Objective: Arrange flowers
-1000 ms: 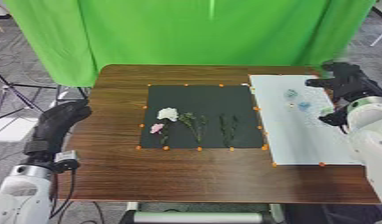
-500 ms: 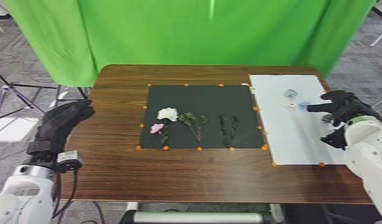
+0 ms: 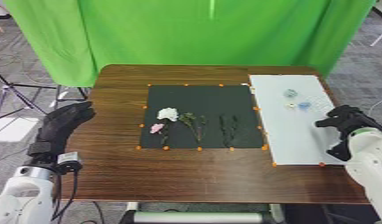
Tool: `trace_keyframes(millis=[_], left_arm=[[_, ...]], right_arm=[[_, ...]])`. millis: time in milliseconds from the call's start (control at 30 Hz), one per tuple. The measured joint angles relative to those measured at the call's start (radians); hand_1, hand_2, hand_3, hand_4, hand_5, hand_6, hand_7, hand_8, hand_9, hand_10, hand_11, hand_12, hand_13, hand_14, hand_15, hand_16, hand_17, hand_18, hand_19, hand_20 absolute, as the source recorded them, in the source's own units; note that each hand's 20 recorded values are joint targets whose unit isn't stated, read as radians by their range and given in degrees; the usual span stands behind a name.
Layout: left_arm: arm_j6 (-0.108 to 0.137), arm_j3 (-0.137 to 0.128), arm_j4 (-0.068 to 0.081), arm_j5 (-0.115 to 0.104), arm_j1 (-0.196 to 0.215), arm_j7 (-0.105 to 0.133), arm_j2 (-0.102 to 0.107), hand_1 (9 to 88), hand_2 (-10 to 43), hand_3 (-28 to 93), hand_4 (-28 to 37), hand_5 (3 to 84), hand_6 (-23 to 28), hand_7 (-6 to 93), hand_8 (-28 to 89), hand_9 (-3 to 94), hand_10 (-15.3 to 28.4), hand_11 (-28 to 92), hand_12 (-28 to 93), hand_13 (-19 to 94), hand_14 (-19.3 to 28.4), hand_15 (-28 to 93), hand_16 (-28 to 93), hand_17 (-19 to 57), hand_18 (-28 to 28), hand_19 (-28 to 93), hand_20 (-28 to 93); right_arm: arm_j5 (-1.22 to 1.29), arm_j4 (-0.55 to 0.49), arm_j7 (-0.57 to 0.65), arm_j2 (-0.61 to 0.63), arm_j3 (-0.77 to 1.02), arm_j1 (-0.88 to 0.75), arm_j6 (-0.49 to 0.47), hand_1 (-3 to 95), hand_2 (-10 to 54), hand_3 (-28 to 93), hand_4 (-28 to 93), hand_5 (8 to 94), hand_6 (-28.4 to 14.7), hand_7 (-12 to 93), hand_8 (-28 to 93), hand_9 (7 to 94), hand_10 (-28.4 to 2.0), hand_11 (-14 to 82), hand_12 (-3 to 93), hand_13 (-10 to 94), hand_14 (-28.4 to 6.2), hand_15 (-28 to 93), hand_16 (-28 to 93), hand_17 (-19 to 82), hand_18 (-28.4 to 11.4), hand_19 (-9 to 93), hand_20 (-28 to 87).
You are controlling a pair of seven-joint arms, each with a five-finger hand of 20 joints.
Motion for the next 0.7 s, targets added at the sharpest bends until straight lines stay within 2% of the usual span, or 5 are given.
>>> trace_keyframes(millis=[167, 233, 333, 500, 700], left_arm=[[-0.008, -0.001, 0.002, 0.0, -0.006, -0.005, 0.0, 31.5, -6.8, 63, -13.5, 45.4, 3.1, 21.2, -9, 46.0, 12.9, 25, 16, 38, 16.8, 18, 4, 6.1, 12.5, 11, 17], [-0.009, -0.003, 0.002, -0.001, -0.007, -0.006, 0.0, 31.5, -6.8, 63, -13.5, 45.3, 3.1, 21.1, -9, 45.9, 13.0, 25, 16, 38, 16.8, 18, 4, 6.2, 12.5, 11, 17], [-0.009, -0.004, 0.002, -0.001, -0.007, -0.007, 0.0, 31.6, -6.6, 63, -13.6, 45.3, 3.1, 21.1, -9, 45.9, 13.0, 25, 16, 38, 16.8, 18, 4, 6.2, 12.5, 11, 17], [-0.009, -0.009, 0.001, -0.002, -0.005, -0.007, 0.0, 31.5, -6.6, 63, -13.5, 45.3, 3.1, 21.1, -9, 45.9, 13.0, 25, 16, 38, 16.8, 18, 4, 6.1, 12.5, 11, 17], [-0.009, -0.019, 0.0, -0.005, 0.001, -0.007, 0.001, 31.4, -6.6, 63, -13.5, 45.3, 3.1, 21.0, -8, 45.9, 13.0, 25, 16, 38, 16.7, 17, 4, 5.9, 12.5, 11, 16]], right_arm=[[0.0, 0.007, 0.022, 0.003, -0.013, -0.009, 0.066, 47.2, -9.2, 64, -17, 60.7, 1.3, 17, -2, 68.2, -14.0, 16.1, 21.9, 90, -1.4, 69, 27, 64, -15.9, 93, 65], [-0.003, 0.017, 0.027, 0.009, -0.041, -0.004, 0.125, 54.6, -8.6, 59, -18, 68.0, 1.0, 21, 7, 75.8, -12.7, 13.6, 30.7, 92, -0.6, 69, 26, 65, -15.4, 93, 67], [-0.018, 0.039, 0.028, 0.021, -0.106, 0.01, 0.238, 59.7, -9.0, 58, -19, 74.4, 0.8, 24, 10, 82.8, -11.7, 10.0, 37.4, 93, -0.2, 69, 27, 67, -15.0, 93, 68], [-0.034, 0.043, 0.019, 0.03, -0.182, 0.034, 0.387, 61.6, -9.5, 58, -20, 77.5, 0.4, 24, 9, 85.8, -11.6, 8.1, 40.0, 93, 0.2, 70, 27, 67, -14.8, 93, 68], [-0.035, -0.039, -0.002, 0.079, -0.273, 0.11, 0.39, 61.9, -9.5, 58, -20, 78.7, 0.4, 23, 8, 86.6, -11.8, 7.5, 40.3, 93, 0.4, 70, 28, 67, -14.5, 93, 68]])
